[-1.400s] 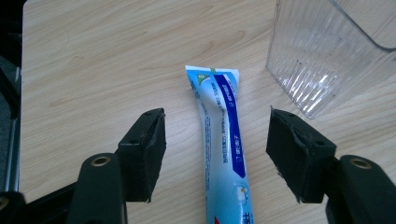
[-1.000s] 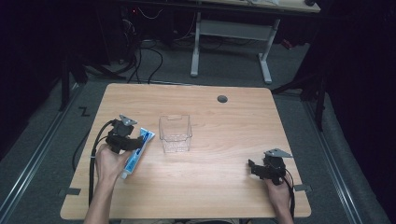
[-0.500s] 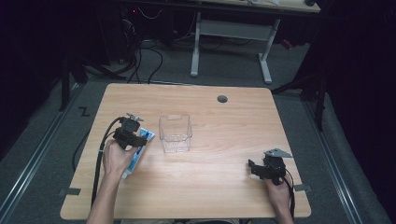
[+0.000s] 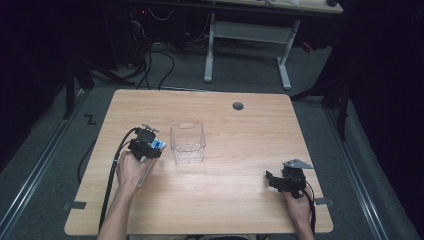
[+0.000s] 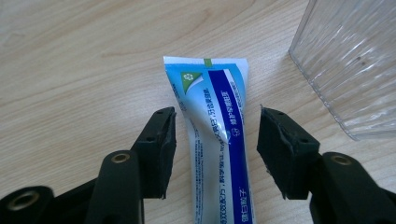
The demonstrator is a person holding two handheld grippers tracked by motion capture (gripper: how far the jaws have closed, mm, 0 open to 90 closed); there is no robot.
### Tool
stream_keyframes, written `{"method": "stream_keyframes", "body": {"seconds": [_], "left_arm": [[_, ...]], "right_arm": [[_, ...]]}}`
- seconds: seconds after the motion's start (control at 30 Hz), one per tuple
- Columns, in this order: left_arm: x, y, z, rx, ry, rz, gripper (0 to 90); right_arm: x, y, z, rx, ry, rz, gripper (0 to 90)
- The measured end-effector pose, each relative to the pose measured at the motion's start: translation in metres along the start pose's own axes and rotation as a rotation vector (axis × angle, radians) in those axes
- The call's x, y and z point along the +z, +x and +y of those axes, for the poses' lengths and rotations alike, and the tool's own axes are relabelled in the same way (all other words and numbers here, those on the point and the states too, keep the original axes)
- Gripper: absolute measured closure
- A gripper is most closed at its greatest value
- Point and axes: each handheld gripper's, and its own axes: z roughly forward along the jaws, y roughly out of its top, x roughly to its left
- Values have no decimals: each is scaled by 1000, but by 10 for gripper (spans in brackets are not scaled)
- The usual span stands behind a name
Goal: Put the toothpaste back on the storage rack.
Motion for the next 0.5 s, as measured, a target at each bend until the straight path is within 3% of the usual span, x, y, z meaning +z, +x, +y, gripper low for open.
{"method": "stream_keyframes", "body": {"seconds": [0.43,0.5], "left_arm": [[15,-3,-2,-3,52,-2,535],[17,-2,-5,-19,59,-7,541]], "right_arm": [[0,0,0,-1,0,0,219],[0,0,0,-1,0,0,218]]}}
